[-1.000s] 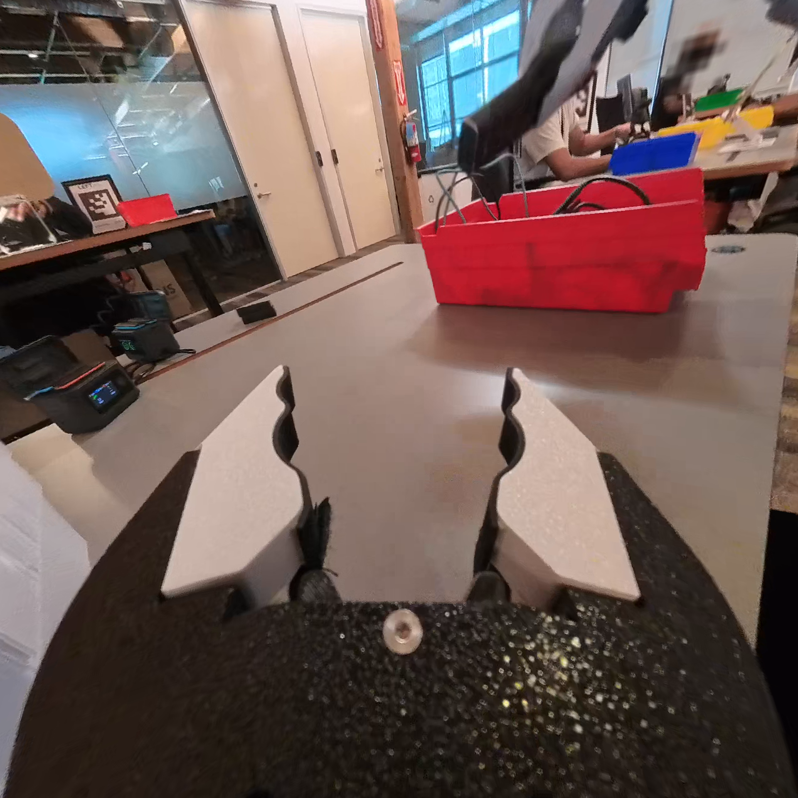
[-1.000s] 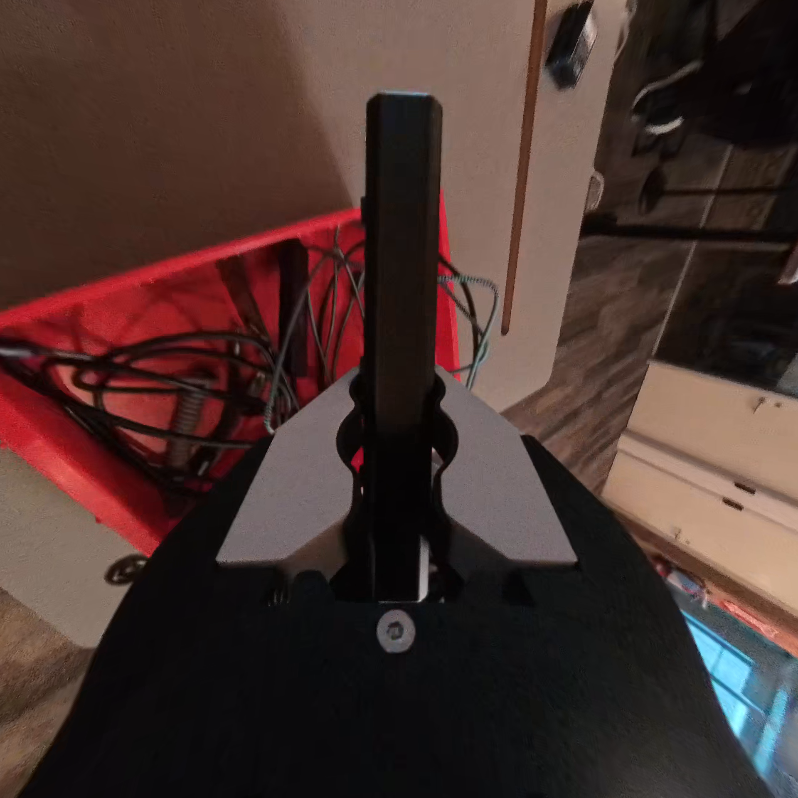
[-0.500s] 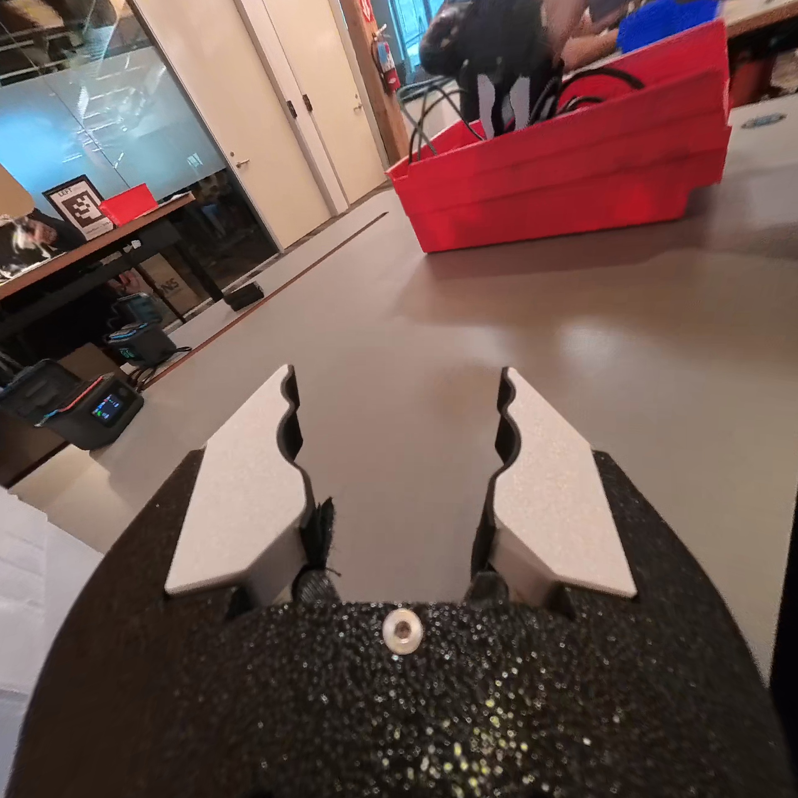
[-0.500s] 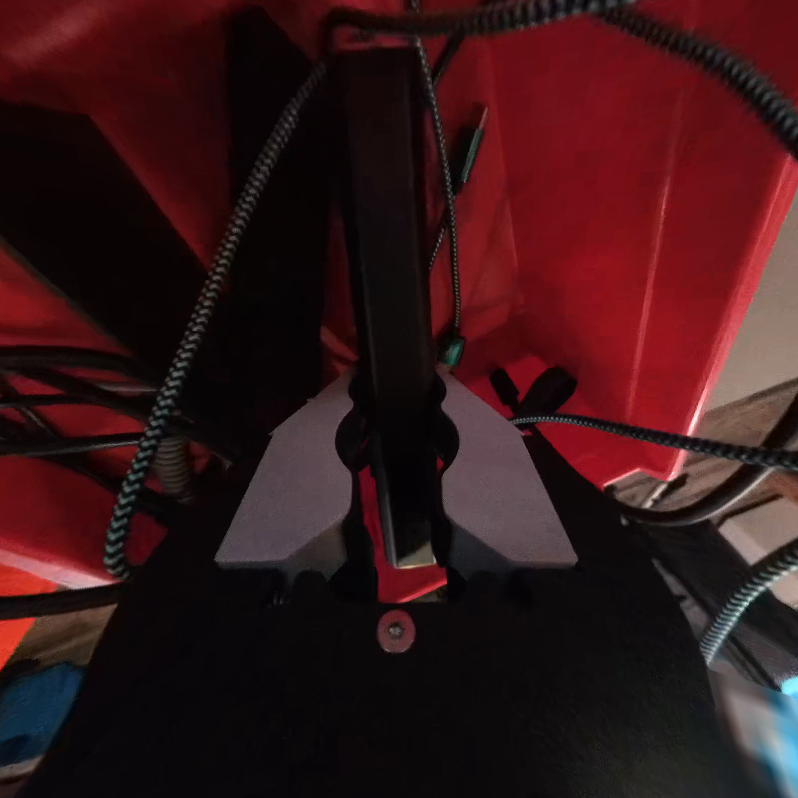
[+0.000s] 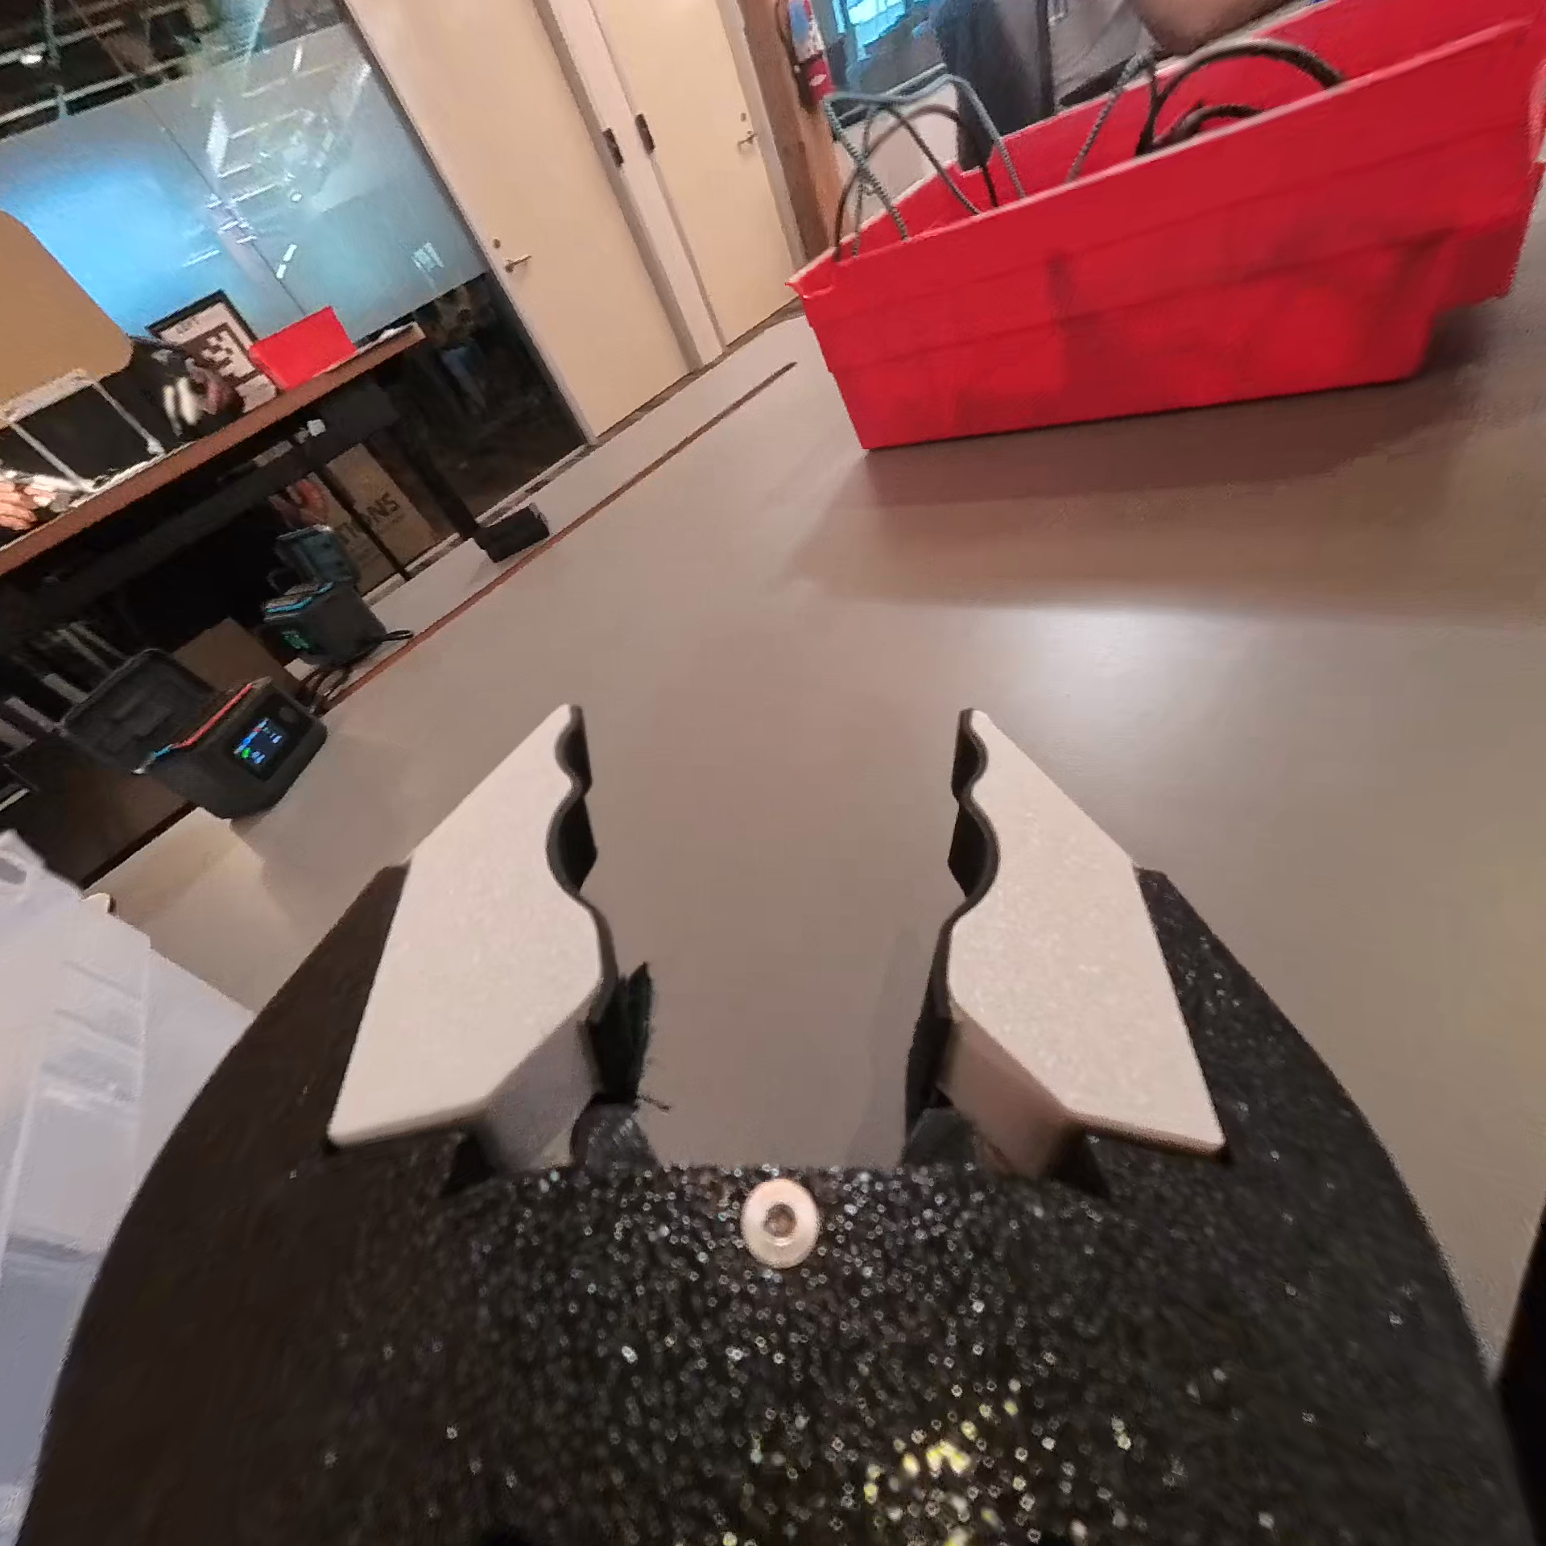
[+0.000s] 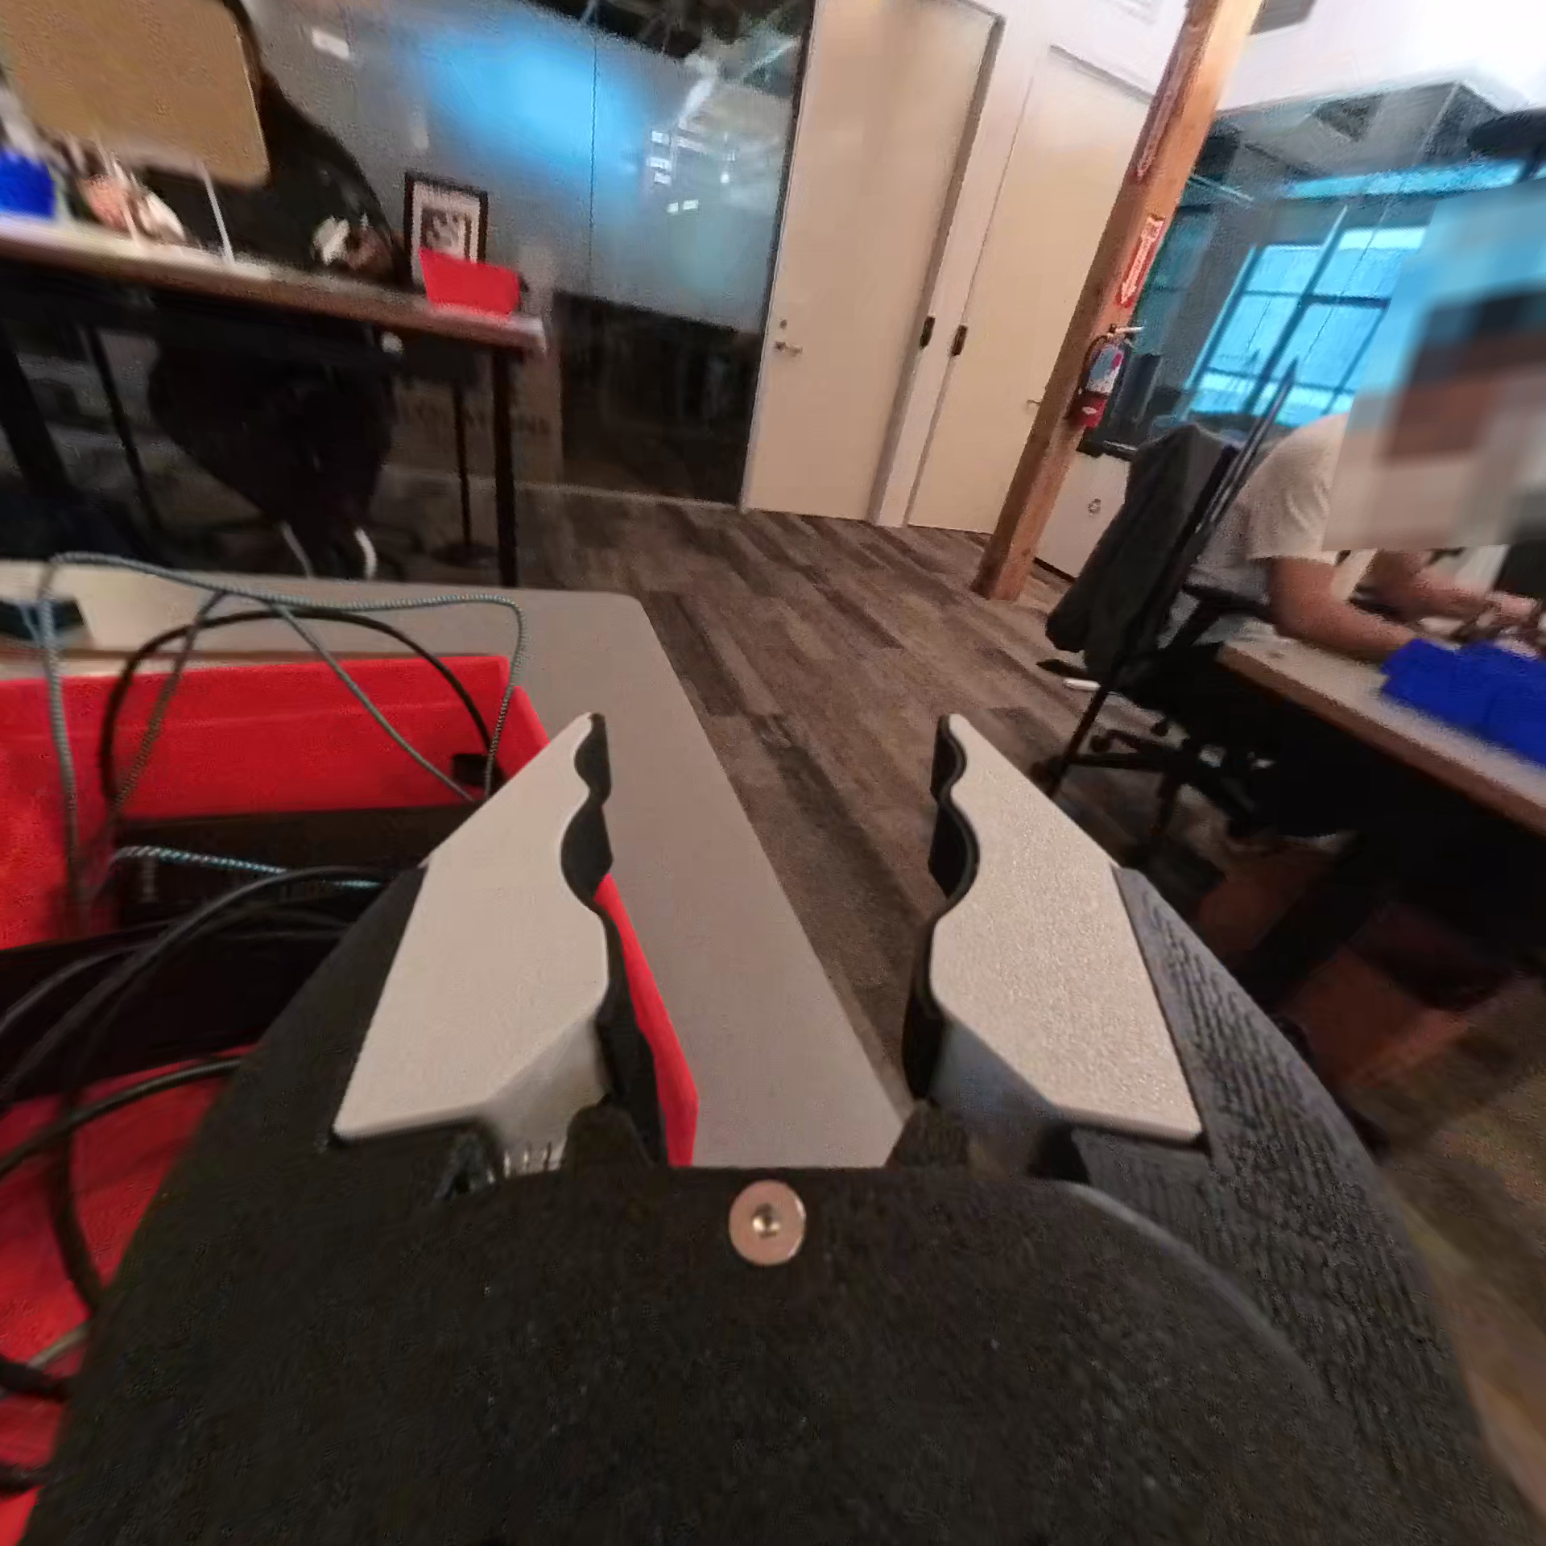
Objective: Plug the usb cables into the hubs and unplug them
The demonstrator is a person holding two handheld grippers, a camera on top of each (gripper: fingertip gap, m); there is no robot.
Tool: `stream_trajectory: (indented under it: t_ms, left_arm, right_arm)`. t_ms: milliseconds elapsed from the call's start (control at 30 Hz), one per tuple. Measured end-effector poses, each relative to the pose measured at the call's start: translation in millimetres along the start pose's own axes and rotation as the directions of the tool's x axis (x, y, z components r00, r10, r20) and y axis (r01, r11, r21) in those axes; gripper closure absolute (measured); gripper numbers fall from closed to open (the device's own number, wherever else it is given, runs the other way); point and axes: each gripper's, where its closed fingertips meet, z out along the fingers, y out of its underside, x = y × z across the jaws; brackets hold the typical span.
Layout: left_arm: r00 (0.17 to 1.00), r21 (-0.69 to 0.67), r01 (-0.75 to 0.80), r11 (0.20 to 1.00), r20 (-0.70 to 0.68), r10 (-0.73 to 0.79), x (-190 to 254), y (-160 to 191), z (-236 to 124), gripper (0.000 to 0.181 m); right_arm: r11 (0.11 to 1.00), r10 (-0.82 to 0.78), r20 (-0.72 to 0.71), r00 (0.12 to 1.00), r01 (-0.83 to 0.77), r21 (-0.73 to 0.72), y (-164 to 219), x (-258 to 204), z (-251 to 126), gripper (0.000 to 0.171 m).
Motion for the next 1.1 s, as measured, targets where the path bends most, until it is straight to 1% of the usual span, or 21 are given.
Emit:
stream_trajectory:
  t_ms: [33, 67, 133, 200, 233, 300, 333, 367, 400, 467, 533, 600, 733, 767, 800, 867, 967, 1033, 1100]
  left_arm:
    - [0.999, 0.007, 0.026, 1.0, 0.018, -0.026, -2.9, -2.1, -1.9, 0.093]
    - [0.998, 0.017, 0.062, 0.998, 0.021, -0.063, -4.3, -5.4, -4.7, 0.09]
    - [0.991, 0.054, 0.131, 0.99, -0.035, -0.129, -1.3, -20.5, -15.4, 0.093]
    - [0.982, 0.13, 0.19, 0.973, -0.036, -0.187, -10.9, -46.0, -35.3, 0.096]
    - [0.978, 0.158, 0.207, 0.966, 0.002, -0.21, -21.6, -56.1, -47.4, 0.097]
    - [0.951, 0.176, 0.239, 0.955, 0.157, -0.267, -51.2, -63.7, -75.1, 0.099]
    - [0.932, 0.149, 0.247, 0.957, 0.233, -0.277, -63.6, -60.0, -88.1, 0.098]
    - [0.91, 0.086, 0.255, 0.963, 0.316, -0.269, -75.3, -49.4, -100.4, 0.093]
    - [0.875, 0.009, 0.273, 0.962, 0.413, -0.252, -88.4, -33.7, -114.5, 0.087]
    - [0.81, -0.133, 0.327, 0.936, 0.55, -0.205, -103.9, 1.7, -143.0, 0.078]
    - [0.767, -0.23, 0.4, 0.887, 0.614, -0.187, -107.1, 35.8, -164.3, 0.073]
    - [0.761, -0.3, 0.472, 0.829, 0.614, -0.211, -100.4, 63.8, -172.2, 0.073]
    - [0.788, -0.377, 0.521, 0.765, 0.557, -0.262, -86.5, 96.8, -165.1, 0.102]
    - [0.793, -0.385, 0.5, 0.775, 0.563, -0.232, -88.9, 97.9, -165.0, 0.103]
    - [0.799, -0.391, 0.483, 0.784, 0.562, -0.212, -89.7, 97.0, -164.4, 0.111]
    - [0.821, -0.419, 0.441, 0.794, 0.545, -0.169, -88.6, 95.7, -161.4, 0.133]
    - [0.843, -0.477, 0.356, 0.803, 0.536, -0.056, -89.4, 96.2, -158.9, 0.167]
    - [0.845, -0.502, 0.324, 0.802, 0.534, -0.007, -90.8, 97.3, -157.3, 0.177]
    - [0.839, -0.494, 0.331, 0.804, 0.544, -0.011, -93.9, 98.0, -156.0, 0.178]
  right_arm:
    - [0.998, 0.055, 0.014, 0.998, -0.055, 0.028, 10.5, 5.6, -5.9, 0.095]
    - [0.997, 0.08, 0.041, 0.996, -0.081, 0.016, 23.1, 9.9, -5.9, 0.095]
    - [0.986, 0.136, 0.127, 0.982, -0.123, -0.109, 54.5, 5.9, -4.6, 0.093]
    - [0.977, 0.144, 0.232, 0.962, -0.101, -0.189, 83.0, -10.2, -7.7, 0.093]
    - [0.977, 0.126, 0.262, 0.957, -0.075, -0.198, 94.3, -15.8, -8.3, 0.093]
    - [0.973, 0.109, 0.305, 0.946, -0.038, -0.23, 114.1, -25.3, -7.3, 0.099]
    - [0.968, 0.113, 0.316, 0.942, -0.032, -0.25, 119.9, -28.7, -4.8, 0.101]
    - [0.964, 0.115, 0.323, 0.939, -0.026, -0.266, 124.1, -31.3, -3.4, 0.107]
    - [0.962, 0.11, 0.324, 0.94, -0.018, -0.274, 126.8, -33.3, -1.2, 0.115]
    - [0.963, 0.09, 0.336, 0.938, 0.004, -0.27, 126.5, -37.6, 1.4, 0.13]
    - [0.965, 0.072, 0.324, 0.943, 0.016, -0.26, 124.7, -38.3, 4.6, 0.14]
    - [0.965, 0.06, 0.343, 0.938, 0.034, -0.261, 125.0, -43.2, 4.4, 0.15]
    - [0.959, 0.038, 0.322, 0.946, 0.056, -0.277, 128.8, -40.6, 3.2, 0.153]
    - [0.959, 0.039, 0.322, 0.946, 0.055, -0.277, 129.1, -41.7, 6.1, 0.153]
    - [0.959, 0.045, 0.319, 0.947, 0.049, -0.278, 129.8, -41.2, 5.6, 0.153]
    - [0.957, 0.057, 0.316, 0.947, 0.038, -0.286, 131.3, -42.2, 6.0, 0.154]
    - [0.956, 0.096, 0.33, 0.939, 0.006, -0.294, 132.0, -44.8, 7.6, 0.157]
    - [0.955, 0.132, 0.362, 0.923, -0.019, -0.298, 130.8, -48.7, 5.5, 0.162]
    - [0.954, 0.171, 0.406, 0.898, -0.047, -0.297, 129.9, -56.0, 2.7, 0.168]
